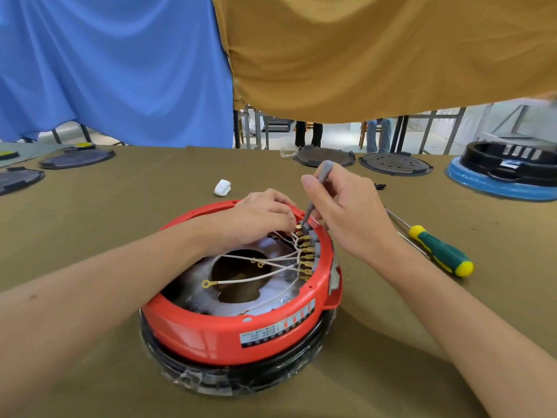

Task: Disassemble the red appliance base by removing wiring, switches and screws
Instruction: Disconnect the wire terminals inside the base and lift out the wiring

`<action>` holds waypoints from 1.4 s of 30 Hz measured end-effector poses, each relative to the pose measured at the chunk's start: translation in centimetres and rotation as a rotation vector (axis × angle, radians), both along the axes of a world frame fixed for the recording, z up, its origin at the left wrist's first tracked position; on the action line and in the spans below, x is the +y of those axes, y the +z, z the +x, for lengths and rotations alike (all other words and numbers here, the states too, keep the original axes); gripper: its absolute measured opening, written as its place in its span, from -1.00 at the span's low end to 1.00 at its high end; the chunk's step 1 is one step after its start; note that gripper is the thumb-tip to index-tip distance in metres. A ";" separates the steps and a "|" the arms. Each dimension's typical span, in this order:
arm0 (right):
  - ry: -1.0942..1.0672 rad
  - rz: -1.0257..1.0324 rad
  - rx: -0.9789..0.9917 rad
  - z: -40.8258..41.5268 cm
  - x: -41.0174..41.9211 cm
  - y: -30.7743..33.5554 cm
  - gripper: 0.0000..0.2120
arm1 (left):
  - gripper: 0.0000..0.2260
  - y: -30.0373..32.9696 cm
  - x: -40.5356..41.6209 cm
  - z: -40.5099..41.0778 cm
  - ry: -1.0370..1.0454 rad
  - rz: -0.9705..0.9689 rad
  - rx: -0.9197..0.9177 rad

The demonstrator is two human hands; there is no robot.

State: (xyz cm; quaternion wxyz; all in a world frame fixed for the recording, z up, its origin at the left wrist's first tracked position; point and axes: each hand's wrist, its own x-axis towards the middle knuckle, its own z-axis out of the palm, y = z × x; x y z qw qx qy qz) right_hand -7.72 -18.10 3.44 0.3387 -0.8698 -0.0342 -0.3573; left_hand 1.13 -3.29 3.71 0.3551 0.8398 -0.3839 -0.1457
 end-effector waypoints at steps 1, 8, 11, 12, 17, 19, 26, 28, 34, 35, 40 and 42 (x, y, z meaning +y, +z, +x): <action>-0.007 -0.029 0.005 0.0 0.1 0.0 -0.69 | -0.84 0.0 0.0 0.0 -0.002 -0.006 0.006; 0.050 0.267 0.115 0.8 -0.6 -0.2 -0.71 | -0.76 -0.1 0.1 0.3 -0.033 -0.051 0.077; 0.067 0.477 0.173 1.2 -1.0 -0.5 -0.70 | -0.69 -0.1 0.3 0.4 -0.048 -0.053 0.106; 0.068 0.501 0.175 1.3 -1.1 -0.6 -0.70 | -0.69 0.0 0.3 0.4 -0.049 -0.054 0.108; 0.081 0.519 0.171 1.4 -1.1 -0.7 -0.70 | -0.72 0.1 0.2 0.3 -0.043 -0.064 0.118; 0.078 0.572 0.197 1.5 -1.2 -0.8 -0.70 | -0.73 0.1 0.3 0.3 -0.043 -0.060 0.127; 0.087 0.495 0.122 1.3 -0.6 -1.2 -0.68 | -0.76 0.4 0.4 0.0 -0.050 -0.047 0.143; 0.087 0.516 0.064 1.3 -0.8 -1.0 -0.69 | -0.77 0.5 0.5 0.0 -0.045 -0.051 0.141; 0.084 0.370 0.032 1.3 -0.6 -1.3 -0.70 | -0.82 0.4 0.4 0.0 -0.039 -0.068 0.162; 0.084 0.368 0.035 1.3 -0.6 -1.4 -0.69 | -0.82 0.4 0.4 0.0 -0.037 -0.071 0.165; 0.093 0.504 0.102 1.5 -0.8 -1.4 -0.68 | -0.78 0.5 0.4 -0.2 -0.037 -0.069 0.163; 0.091 0.574 0.143 1.6 -0.9 -1.5 -0.67 | -0.78 0.5 0.4 -0.2 -0.037 -0.075 0.172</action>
